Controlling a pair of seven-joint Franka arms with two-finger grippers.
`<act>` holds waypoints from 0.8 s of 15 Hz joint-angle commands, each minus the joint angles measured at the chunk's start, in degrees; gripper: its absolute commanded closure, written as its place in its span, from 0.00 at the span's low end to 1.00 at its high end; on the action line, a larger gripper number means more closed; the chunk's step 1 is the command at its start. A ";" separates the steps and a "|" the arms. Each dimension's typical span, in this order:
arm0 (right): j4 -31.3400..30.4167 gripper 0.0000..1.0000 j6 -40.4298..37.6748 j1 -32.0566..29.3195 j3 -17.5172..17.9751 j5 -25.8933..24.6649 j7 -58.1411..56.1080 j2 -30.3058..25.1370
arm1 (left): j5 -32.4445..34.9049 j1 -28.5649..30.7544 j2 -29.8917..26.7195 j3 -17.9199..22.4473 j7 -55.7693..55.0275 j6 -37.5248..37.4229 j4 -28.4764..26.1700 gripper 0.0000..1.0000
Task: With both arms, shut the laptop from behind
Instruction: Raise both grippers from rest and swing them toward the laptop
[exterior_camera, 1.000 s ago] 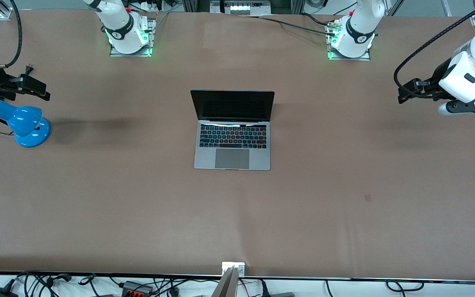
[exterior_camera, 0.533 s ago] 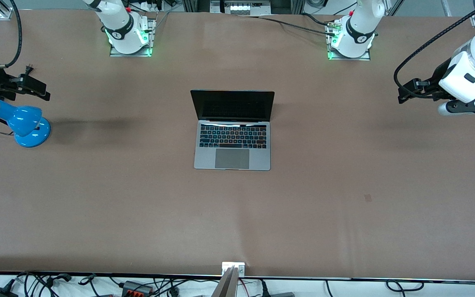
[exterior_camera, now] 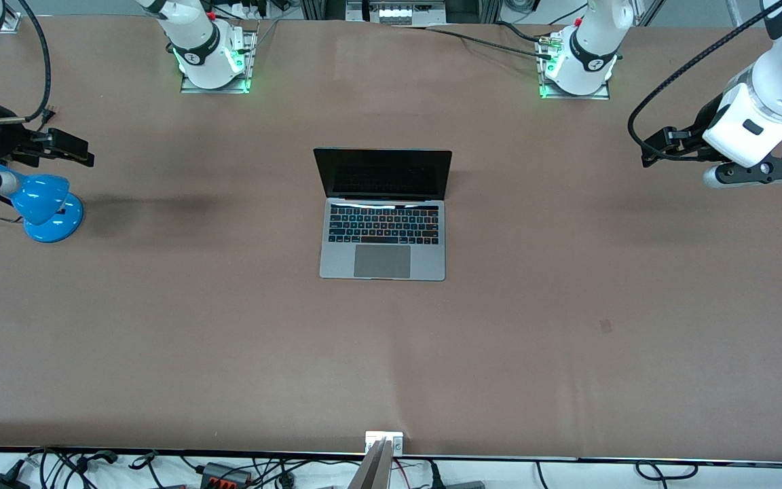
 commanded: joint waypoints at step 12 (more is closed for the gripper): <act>1.04 0.84 -10.67 0.21 0.17 1.07 -1.50 1.81 | -13.15 -0.10 4.09 -10.94 -16.77 -9.29 -0.24 0.44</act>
